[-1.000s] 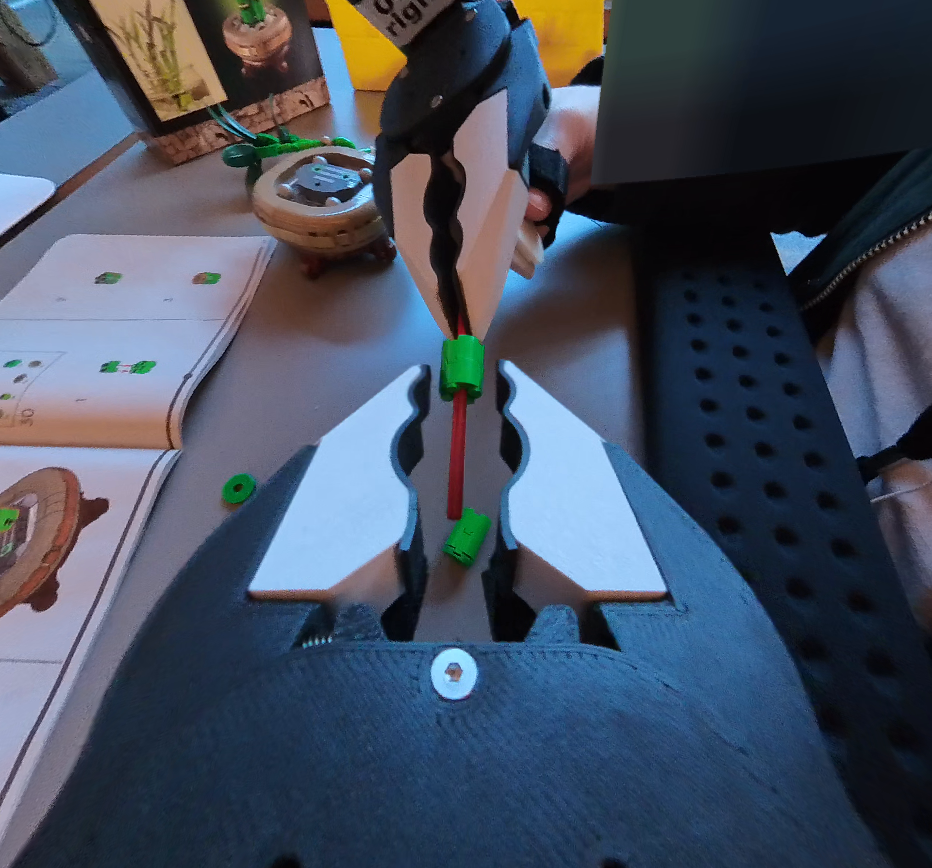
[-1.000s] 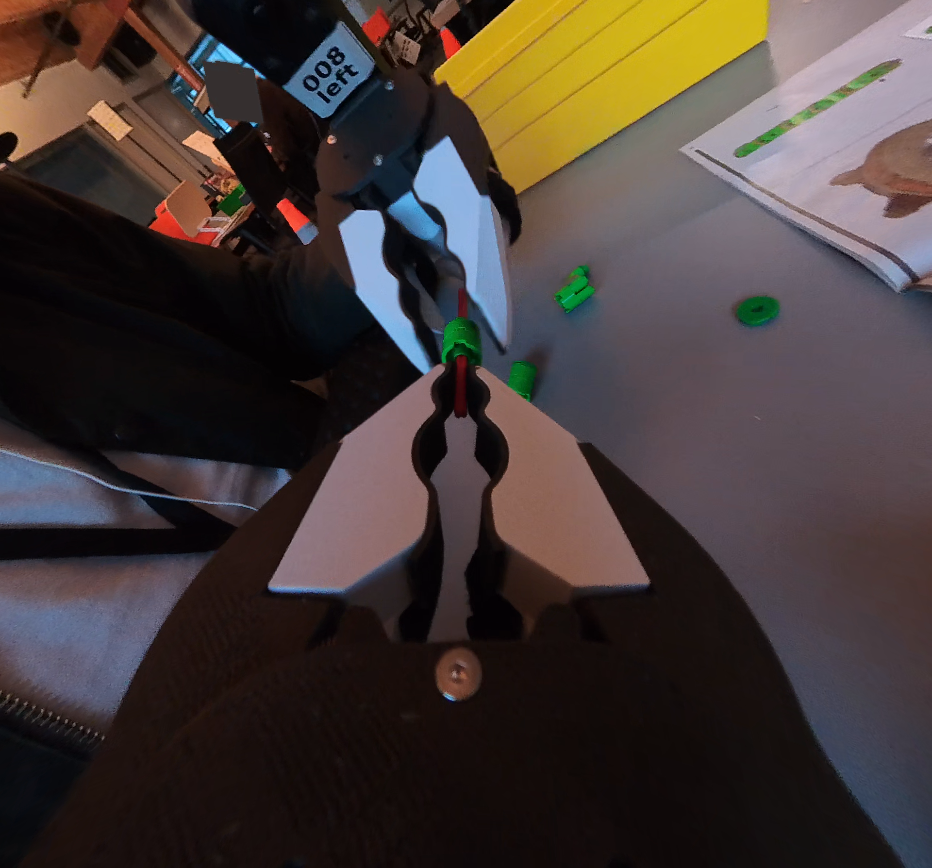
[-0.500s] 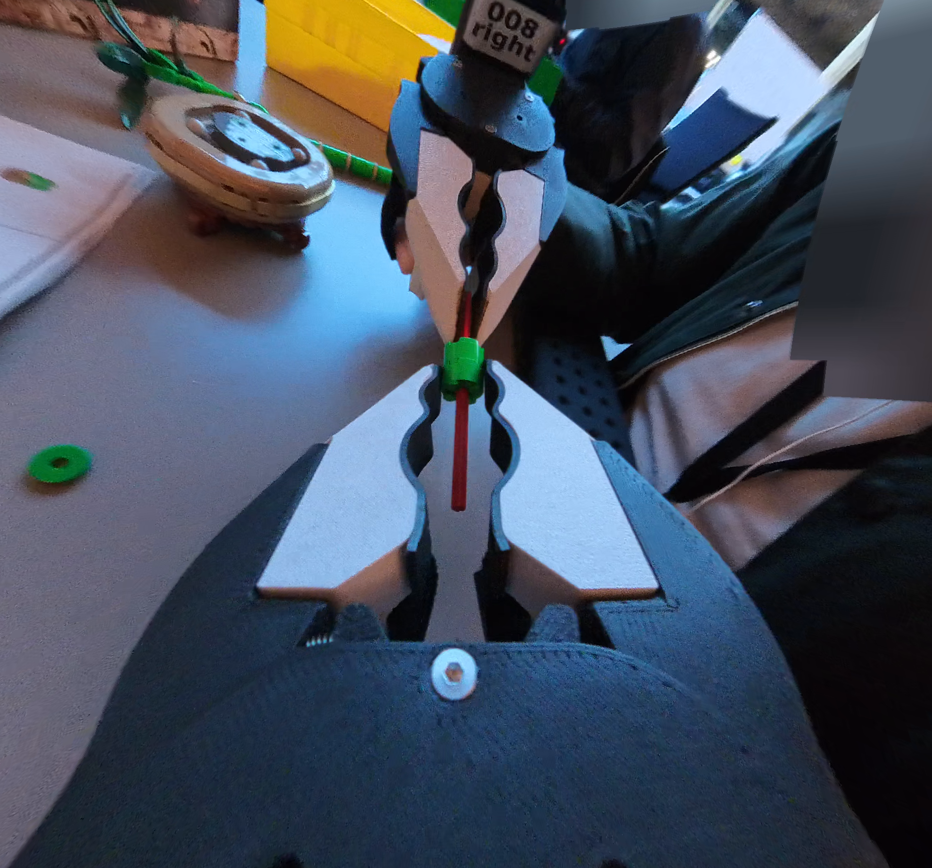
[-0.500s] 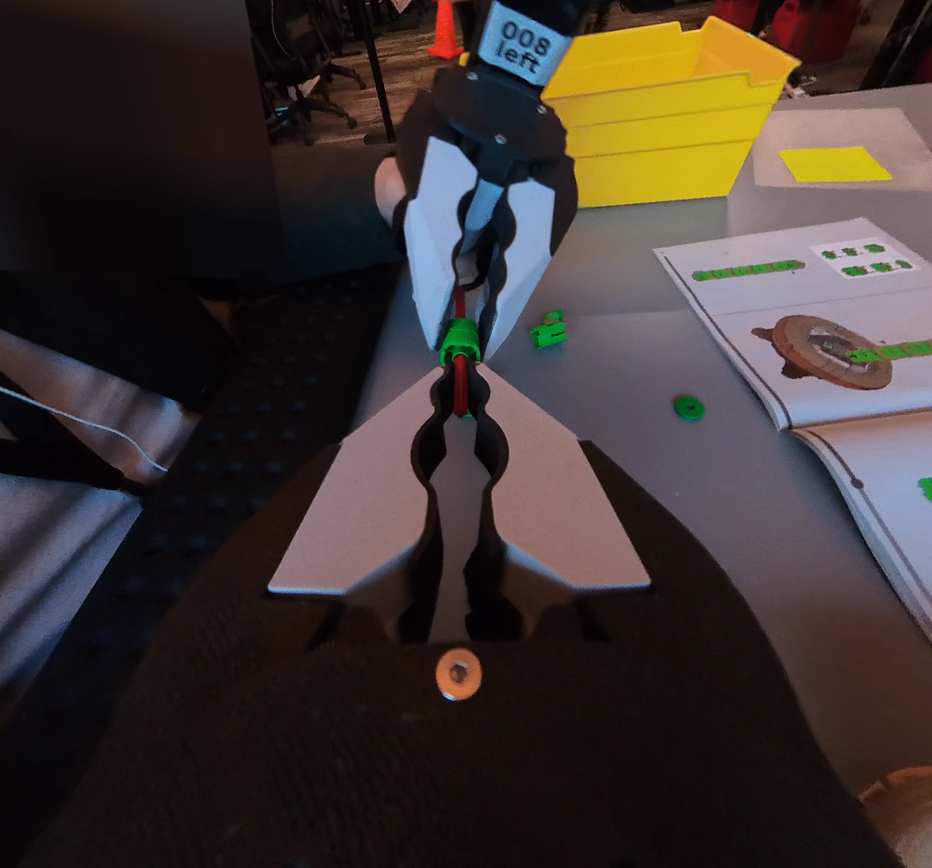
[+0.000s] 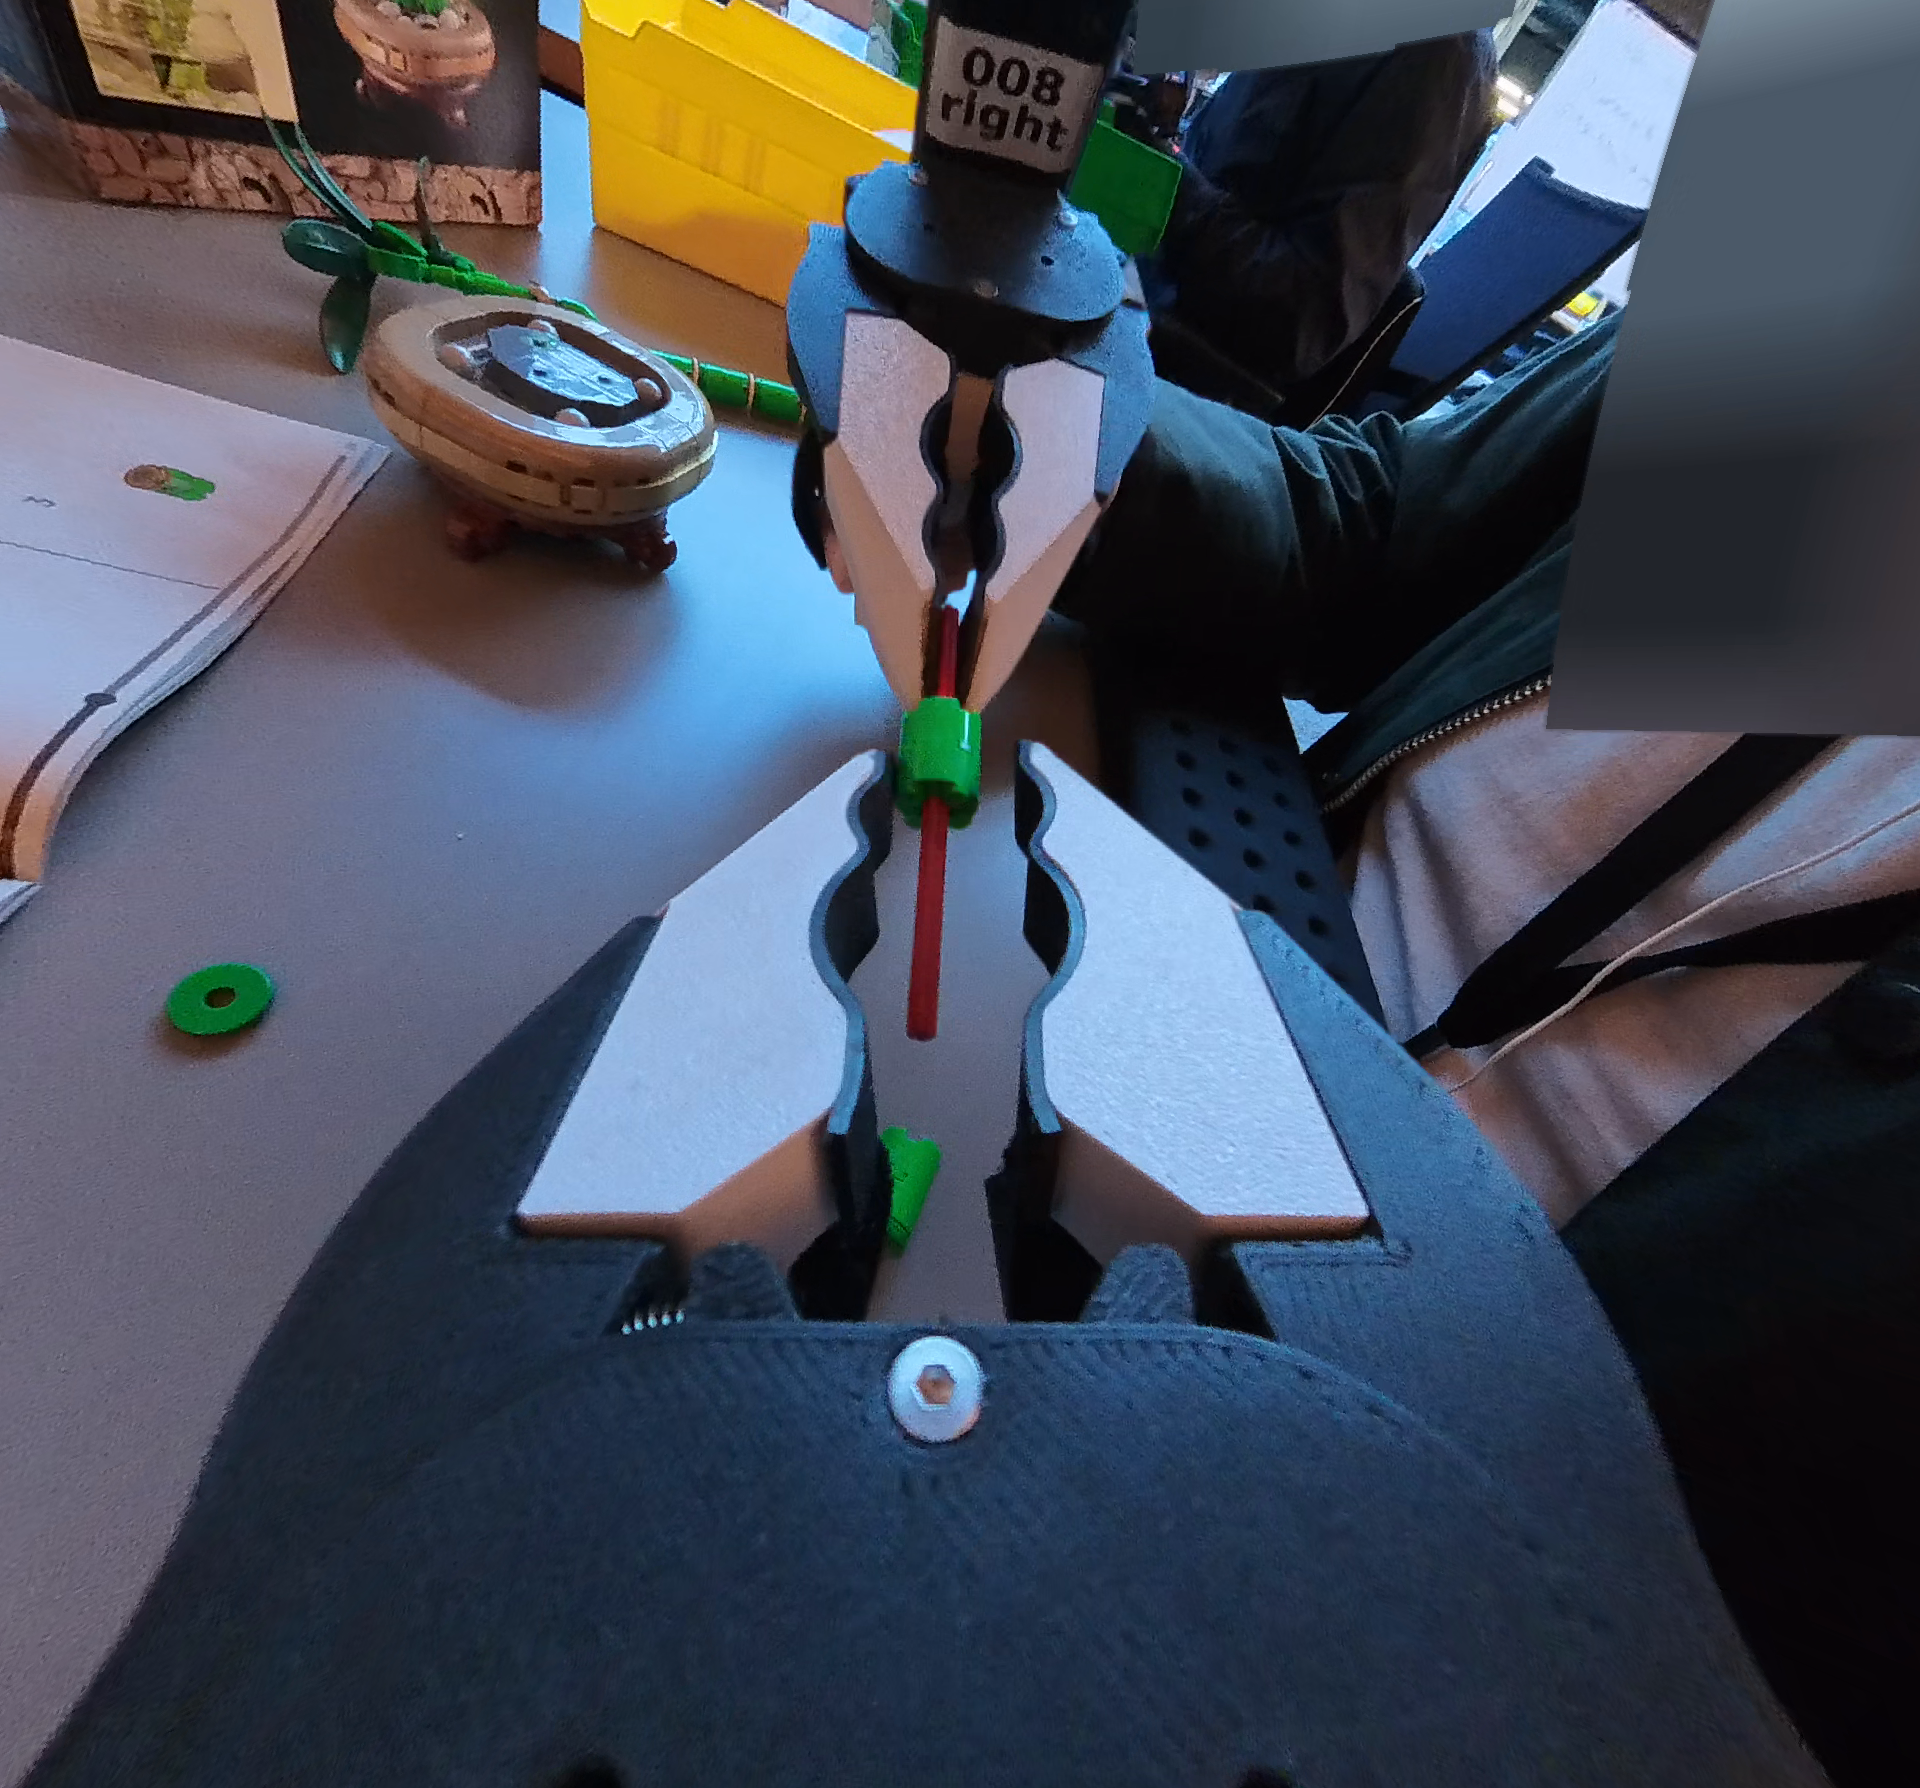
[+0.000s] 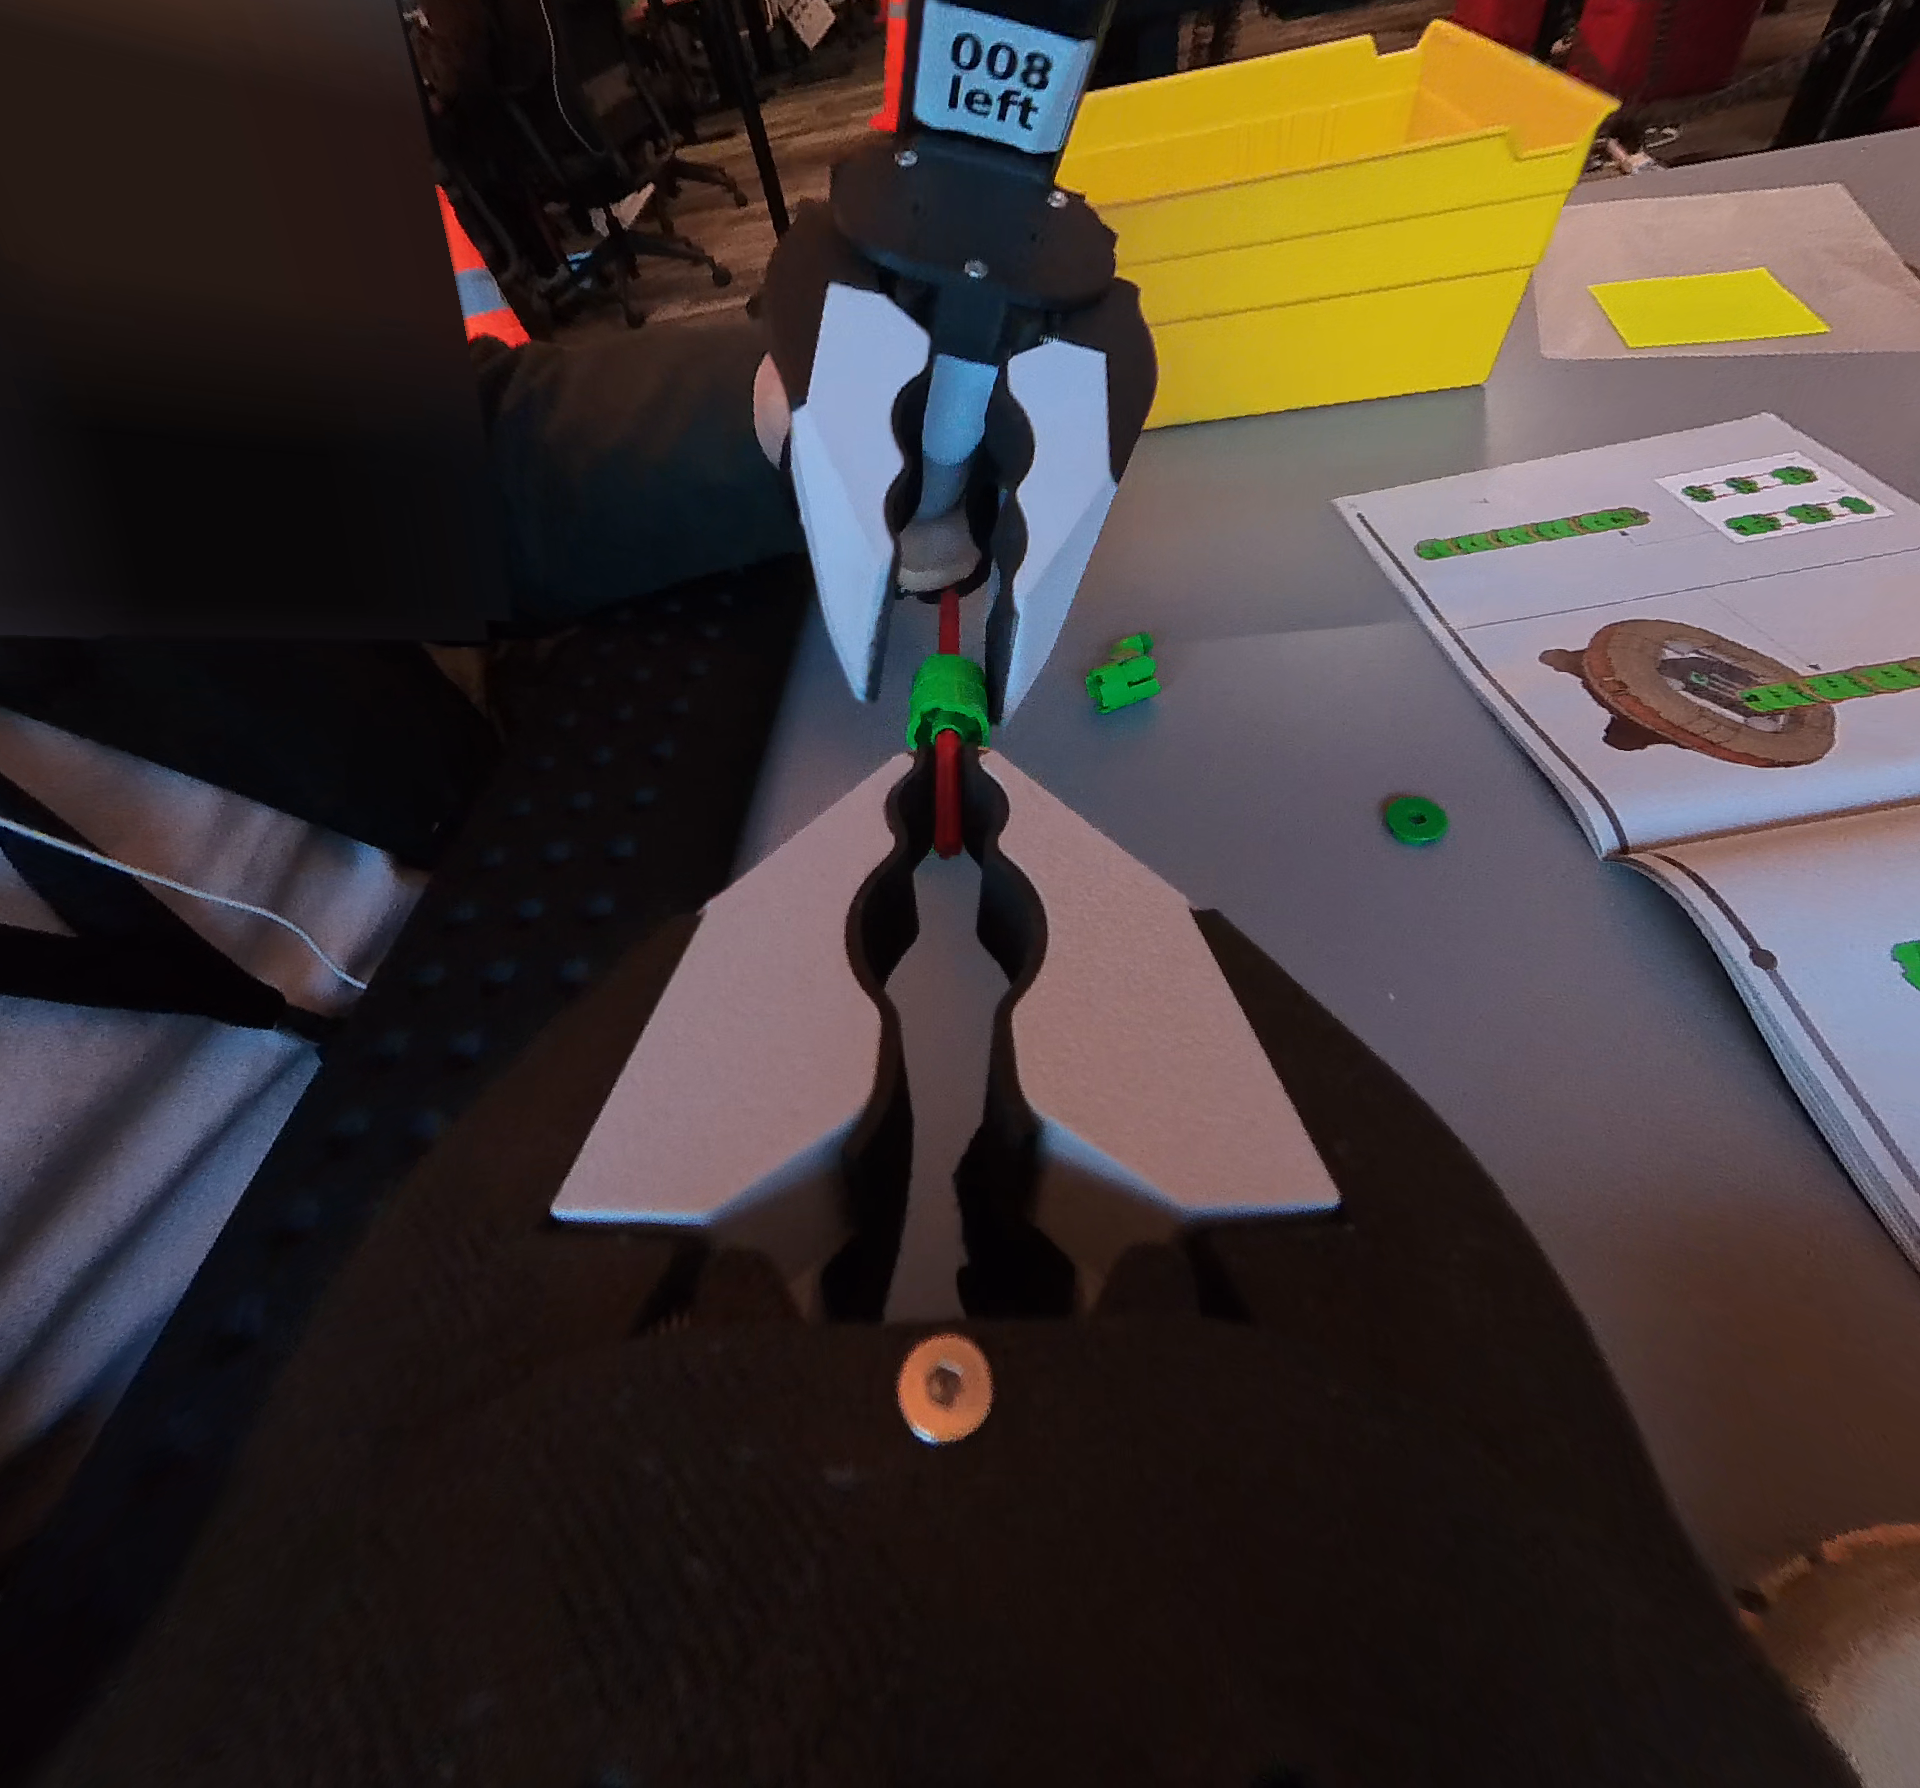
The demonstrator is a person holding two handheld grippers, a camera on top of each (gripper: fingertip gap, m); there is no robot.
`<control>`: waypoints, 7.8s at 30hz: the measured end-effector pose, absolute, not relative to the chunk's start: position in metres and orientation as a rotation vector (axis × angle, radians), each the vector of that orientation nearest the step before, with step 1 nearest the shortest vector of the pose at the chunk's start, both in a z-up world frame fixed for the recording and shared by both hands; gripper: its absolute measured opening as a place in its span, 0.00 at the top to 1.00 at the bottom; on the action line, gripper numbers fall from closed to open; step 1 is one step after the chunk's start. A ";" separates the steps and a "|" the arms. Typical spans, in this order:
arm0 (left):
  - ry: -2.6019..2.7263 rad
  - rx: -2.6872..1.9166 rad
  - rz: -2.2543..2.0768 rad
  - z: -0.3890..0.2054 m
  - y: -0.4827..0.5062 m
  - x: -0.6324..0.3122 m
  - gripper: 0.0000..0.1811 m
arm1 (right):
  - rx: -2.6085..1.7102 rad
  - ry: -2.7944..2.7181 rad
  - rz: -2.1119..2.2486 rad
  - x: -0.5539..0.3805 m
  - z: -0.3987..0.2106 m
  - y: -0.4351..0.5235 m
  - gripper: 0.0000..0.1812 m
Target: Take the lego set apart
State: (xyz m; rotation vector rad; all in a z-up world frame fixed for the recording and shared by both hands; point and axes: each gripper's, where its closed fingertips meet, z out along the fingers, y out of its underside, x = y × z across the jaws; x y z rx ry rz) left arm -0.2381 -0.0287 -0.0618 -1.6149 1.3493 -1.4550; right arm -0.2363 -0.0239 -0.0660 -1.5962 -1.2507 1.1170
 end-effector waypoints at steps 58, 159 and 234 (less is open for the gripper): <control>1.433 -1.536 -1.329 -0.063 -0.037 -0.223 0.92 | -1.547 -1.415 0.893 -0.220 -0.062 -0.031 0.98; 1.517 -1.483 -1.183 -0.065 -0.044 -0.228 0.93 | -1.894 -1.079 1.656 -0.234 -0.064 -0.044 0.92; 1.246 -1.666 -1.653 -0.056 -0.037 -0.226 0.93 | -1.301 -1.472 0.564 -0.240 -0.059 -0.032 0.92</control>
